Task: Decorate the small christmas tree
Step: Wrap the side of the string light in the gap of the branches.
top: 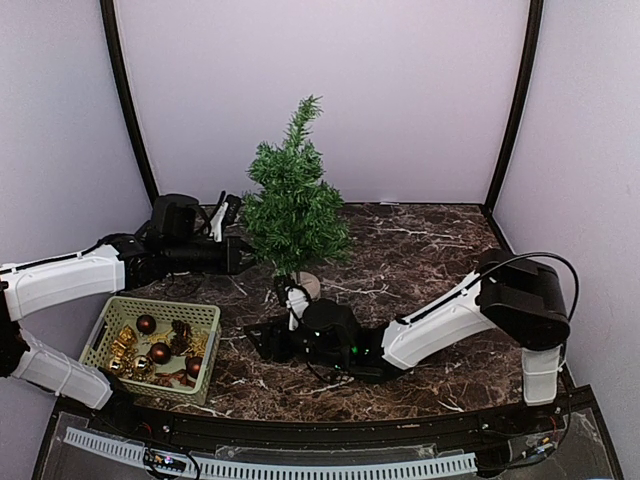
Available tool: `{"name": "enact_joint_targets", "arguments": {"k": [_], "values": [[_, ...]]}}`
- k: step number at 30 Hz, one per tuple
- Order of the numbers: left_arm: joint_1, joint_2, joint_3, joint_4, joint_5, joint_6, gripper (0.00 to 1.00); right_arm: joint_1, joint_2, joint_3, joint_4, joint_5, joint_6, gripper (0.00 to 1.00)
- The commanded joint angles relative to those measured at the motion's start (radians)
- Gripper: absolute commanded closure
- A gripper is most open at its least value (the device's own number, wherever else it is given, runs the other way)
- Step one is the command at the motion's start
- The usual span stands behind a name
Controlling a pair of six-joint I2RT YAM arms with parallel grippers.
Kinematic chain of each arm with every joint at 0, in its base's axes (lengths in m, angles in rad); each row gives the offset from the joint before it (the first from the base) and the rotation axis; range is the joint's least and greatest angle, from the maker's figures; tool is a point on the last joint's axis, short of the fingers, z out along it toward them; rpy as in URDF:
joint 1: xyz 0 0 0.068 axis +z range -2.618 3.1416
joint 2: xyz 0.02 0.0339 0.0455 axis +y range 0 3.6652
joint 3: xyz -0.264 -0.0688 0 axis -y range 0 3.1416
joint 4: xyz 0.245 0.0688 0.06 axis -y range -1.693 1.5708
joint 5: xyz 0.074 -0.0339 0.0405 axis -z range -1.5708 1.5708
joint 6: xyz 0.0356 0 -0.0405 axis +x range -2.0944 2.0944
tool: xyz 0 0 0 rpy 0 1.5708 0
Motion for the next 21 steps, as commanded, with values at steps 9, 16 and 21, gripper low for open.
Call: {"name": "enact_joint_targets", "arguments": {"k": [9,16,21], "values": [[0.008,-0.032,-0.011,0.065,0.032,-0.003,1.0,0.003,0.168,0.198,-0.141,0.095,0.033,0.54],[0.01,-0.038,-0.015,0.064,0.018,-0.004,1.0,0.001,0.076,0.071,-0.075,0.178,0.044,1.0],[0.017,-0.034,-0.003,0.046,0.002,0.006,1.0,0.01,-0.114,-0.146,-0.072,0.311,0.067,1.0]]}}
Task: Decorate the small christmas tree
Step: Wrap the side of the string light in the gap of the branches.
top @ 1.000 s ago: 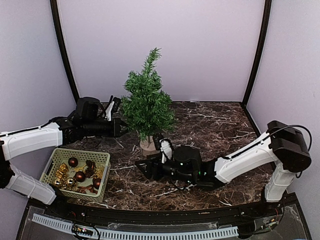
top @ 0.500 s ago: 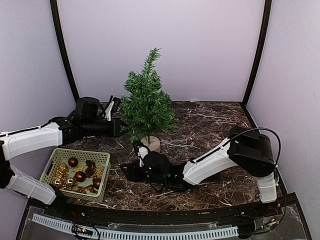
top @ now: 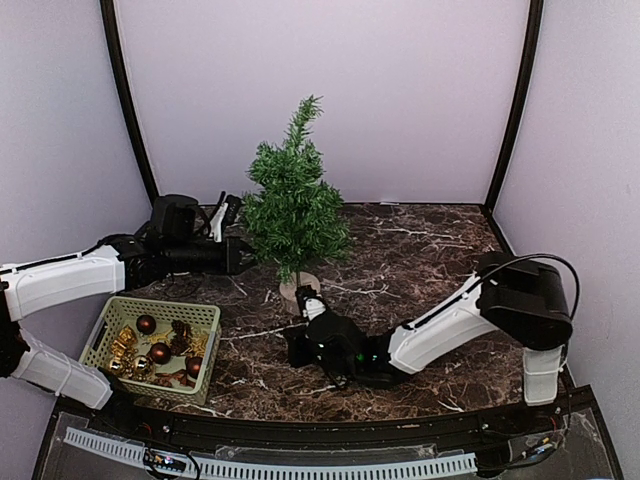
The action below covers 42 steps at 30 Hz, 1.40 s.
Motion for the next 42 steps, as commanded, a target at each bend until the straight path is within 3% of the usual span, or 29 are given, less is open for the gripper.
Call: {"name": "enact_joint_targets", "arguments": {"k": [1,7,11,21,29,32,33,36,38,42], "values": [[0.015,-0.033,0.008,0.029,-0.02,0.012,1.0,0.009,-0.204,-0.177,0.042,0.16,0.04,1.0],[0.032,-0.04,0.018,0.005,-0.033,0.034,1.0,0.003,-0.458,-0.329,-0.196,0.371,0.096,1.0],[0.052,-0.043,0.021,-0.003,-0.034,0.047,1.0,-0.08,-0.612,-0.379,-0.359,0.45,0.108,1.0],[0.103,-0.039,0.026,-0.052,-0.039,0.096,1.0,-0.435,-0.981,-0.526,-0.449,0.345,0.002,1.0],[0.127,-0.03,0.039,-0.061,-0.032,0.142,1.0,-0.48,-1.002,-0.599,-0.471,0.255,0.092,1.0],[0.128,-0.04,0.051,-0.081,-0.021,0.161,0.82,-0.477,-0.987,-0.635,-0.383,0.134,0.072,1.0],[0.128,-0.052,0.056,-0.098,-0.023,0.172,0.69,-0.473,-0.992,-0.645,-0.351,0.104,0.055,1.0],[0.128,-0.093,0.065,-0.17,-0.073,0.205,0.44,-0.448,-1.031,-0.652,-0.306,0.06,-0.008,1.0],[0.128,-0.133,0.078,-0.232,-0.112,0.22,0.37,-0.433,-1.067,-0.639,-0.312,0.045,-0.052,1.0],[0.118,-0.228,0.106,-0.332,-0.121,0.209,0.34,-0.421,-1.114,-0.59,-0.427,0.111,-0.051,1.0]]}}
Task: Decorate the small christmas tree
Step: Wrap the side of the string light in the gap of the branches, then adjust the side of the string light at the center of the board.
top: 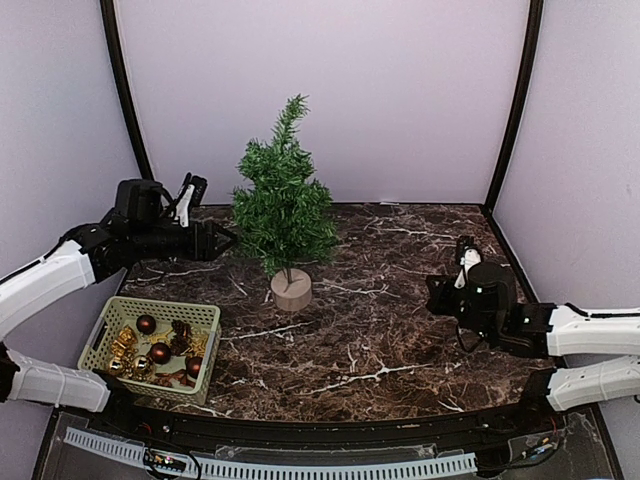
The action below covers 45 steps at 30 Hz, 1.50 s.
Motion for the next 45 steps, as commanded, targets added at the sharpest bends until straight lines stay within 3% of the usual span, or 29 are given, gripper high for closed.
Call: {"name": "enact_joint_targets", "arguments": {"k": [1,8,18,20,22,24,28,30,34,39,42,45], "values": [[-0.012,-0.111,0.06,-0.137,-0.027,0.012,0.34,0.012,-0.046,0.06,-0.066,0.044,-0.019,1.0],[-0.223,-0.092,0.042,-0.062,0.029,-0.175,0.31,0.015,-0.01,0.007,-0.003,0.0,0.051,1.0],[-0.267,0.032,-0.015,0.119,0.021,-0.272,0.22,0.026,0.125,0.001,0.024,0.022,0.134,0.99],[-0.267,0.058,-0.015,0.139,0.0,-0.274,0.24,0.029,0.157,0.011,0.01,0.011,0.14,0.81],[-0.266,0.081,-0.013,0.152,-0.021,-0.268,0.31,0.044,0.156,0.013,0.001,0.007,0.139,0.57],[-0.266,0.097,-0.013,0.175,-0.03,-0.26,0.46,0.061,0.12,0.003,-0.005,0.004,0.127,0.35],[-0.267,0.116,-0.011,0.191,-0.024,-0.249,0.64,0.082,-0.011,-0.052,0.075,-0.105,0.003,0.18],[-0.267,0.118,-0.012,0.192,-0.015,-0.244,0.7,0.083,-0.064,-0.072,0.152,-0.229,-0.065,0.16],[-0.268,0.12,-0.011,0.191,-0.005,-0.235,0.75,0.083,-0.029,-0.044,0.258,-0.312,-0.126,0.17],[-0.266,0.12,-0.012,0.187,-0.006,-0.236,0.78,0.089,0.204,0.061,0.429,-0.385,-0.188,0.27],[-0.266,0.119,-0.012,0.183,-0.006,-0.237,0.79,0.098,0.369,0.106,0.571,-0.396,-0.212,0.24],[-0.266,0.117,-0.01,0.178,-0.006,-0.236,0.8,0.103,0.532,0.201,0.591,-0.433,-0.247,0.21]]}}
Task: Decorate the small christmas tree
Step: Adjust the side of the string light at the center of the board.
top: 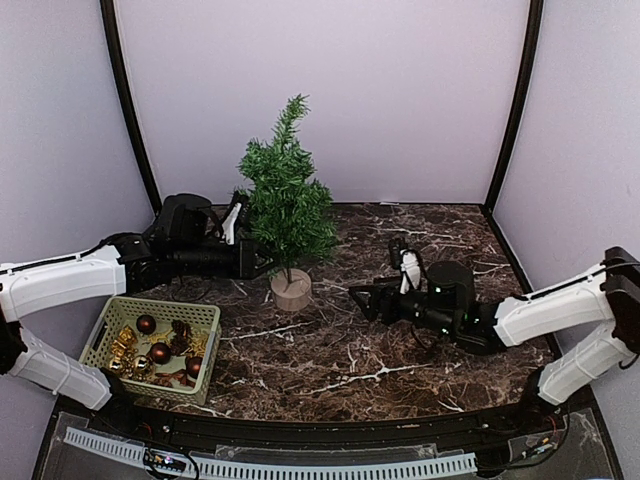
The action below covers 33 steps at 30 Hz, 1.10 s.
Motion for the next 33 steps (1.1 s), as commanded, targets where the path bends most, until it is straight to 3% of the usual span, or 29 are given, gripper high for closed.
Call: {"name": "enact_joint_targets", "arguments": {"k": [1,9,14,16,18,20,22,26,33], "values": [[-0.002,-0.007,-0.005,0.013,0.009,0.008,0.81,0.014,0.192,0.131,0.152,-0.072,-0.077,0.21],[-0.002,-0.014,0.0,-0.003,0.002,0.016,0.81,0.016,0.386,0.27,0.074,-0.111,-0.127,0.2],[-0.003,-0.015,0.0,-0.007,-0.002,0.019,0.81,0.018,0.452,0.294,0.064,-0.119,-0.125,0.29],[-0.003,-0.016,0.0,-0.012,-0.006,0.022,0.81,0.018,0.461,0.297,0.059,-0.11,-0.118,0.38],[-0.003,-0.02,0.0,-0.019,-0.01,0.025,0.82,0.017,0.456,0.292,0.056,-0.09,-0.11,0.53],[-0.003,-0.025,0.0,-0.026,-0.023,0.031,0.87,0.018,0.438,0.275,0.052,-0.052,-0.098,0.82],[-0.003,-0.031,0.0,-0.039,-0.041,0.039,0.91,0.018,0.396,0.242,0.041,0.003,-0.082,0.99],[-0.002,-0.051,0.005,-0.09,-0.109,0.069,1.0,0.01,0.224,0.174,-0.073,0.159,-0.05,1.0],[0.029,-0.084,0.016,-0.166,-0.173,0.119,1.0,-0.099,-0.089,0.138,-0.461,0.389,-0.007,1.0]]}}
